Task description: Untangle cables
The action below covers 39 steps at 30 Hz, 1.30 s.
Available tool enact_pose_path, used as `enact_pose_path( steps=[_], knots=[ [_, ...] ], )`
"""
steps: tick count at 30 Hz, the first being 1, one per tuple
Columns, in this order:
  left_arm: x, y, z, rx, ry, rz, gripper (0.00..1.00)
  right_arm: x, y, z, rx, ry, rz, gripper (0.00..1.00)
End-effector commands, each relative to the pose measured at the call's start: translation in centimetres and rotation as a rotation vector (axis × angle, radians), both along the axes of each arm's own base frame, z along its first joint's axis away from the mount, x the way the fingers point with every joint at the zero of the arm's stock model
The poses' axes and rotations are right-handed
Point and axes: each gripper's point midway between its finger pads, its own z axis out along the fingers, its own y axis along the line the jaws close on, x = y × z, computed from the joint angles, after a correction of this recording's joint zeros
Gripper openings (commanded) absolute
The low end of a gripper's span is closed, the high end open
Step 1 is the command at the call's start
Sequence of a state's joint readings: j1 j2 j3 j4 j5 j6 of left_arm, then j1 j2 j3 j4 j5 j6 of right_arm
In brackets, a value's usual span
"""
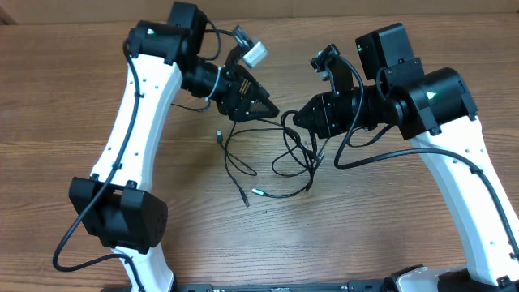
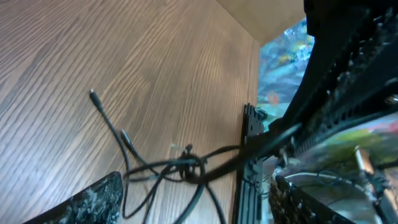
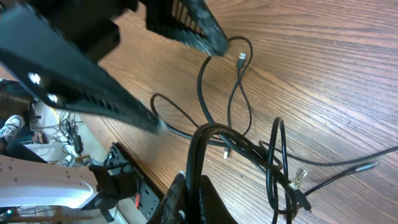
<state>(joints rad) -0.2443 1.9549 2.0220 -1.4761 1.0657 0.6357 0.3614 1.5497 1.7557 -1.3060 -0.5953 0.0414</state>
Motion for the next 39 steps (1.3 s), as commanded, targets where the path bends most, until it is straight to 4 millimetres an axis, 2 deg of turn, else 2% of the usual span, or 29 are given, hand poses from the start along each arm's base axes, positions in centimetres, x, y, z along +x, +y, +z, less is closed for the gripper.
enact_pose_path(
  steps=[1,9,12,13,18,25,32,36,38,39],
  knots=[
    [-0.4,-1.8,-0.3,-0.001,-0.054,-0.055,0.72,0.2,0.3,1.6,0.041,-0.031,0.007,0.04],
    [1.5,-3.3,-1.8,0.114,-0.102,0.013,0.71,-0.1,0.7,1.9,0.066,-0.026,0.023,0.03],
    [1.4,-4.0,-1.7,0.109,-0.127,-0.001,0.7,-0.2,1.0,2.2,0.087,-0.024,0.035,0.04],
    [1.7,-4.3,-1.7,0.112,-0.147,0.0,0.65,-0.3,1.1,2.3,0.093,-0.022,0.04,0.04],
    [3.4,-5.0,-0.8,0.081,-0.134,0.082,0.54,-0.9,1.4,2.6,0.123,-0.001,0.062,0.04],
    [5.7,-6.4,1.1,0.011,-0.035,0.236,0.52,-1.3,1.8,3.0,0.153,0.011,0.081,0.04],
    [5.9,-7.6,1.9,-0.016,0.044,0.286,0.53,-1.0,1.7,2.9,0.148,0.009,0.065,0.04],
    [6.2,-6.6,0.6,0.049,0.063,0.336,0.53,0.8,-0.2,1.3,0.031,0.044,-0.119,0.04],
    [6.8,-5.3,-0.4,0.111,0.077,0.394,0.52,2.2,-2.7,-0.3,-0.091,0.071,-0.315,0.04],
    [6.9,-4.9,-0.7,0.126,0.085,0.411,0.53,2.5,-3.4,-0.6,-0.119,0.074,-0.359,0.04]
  ],
)
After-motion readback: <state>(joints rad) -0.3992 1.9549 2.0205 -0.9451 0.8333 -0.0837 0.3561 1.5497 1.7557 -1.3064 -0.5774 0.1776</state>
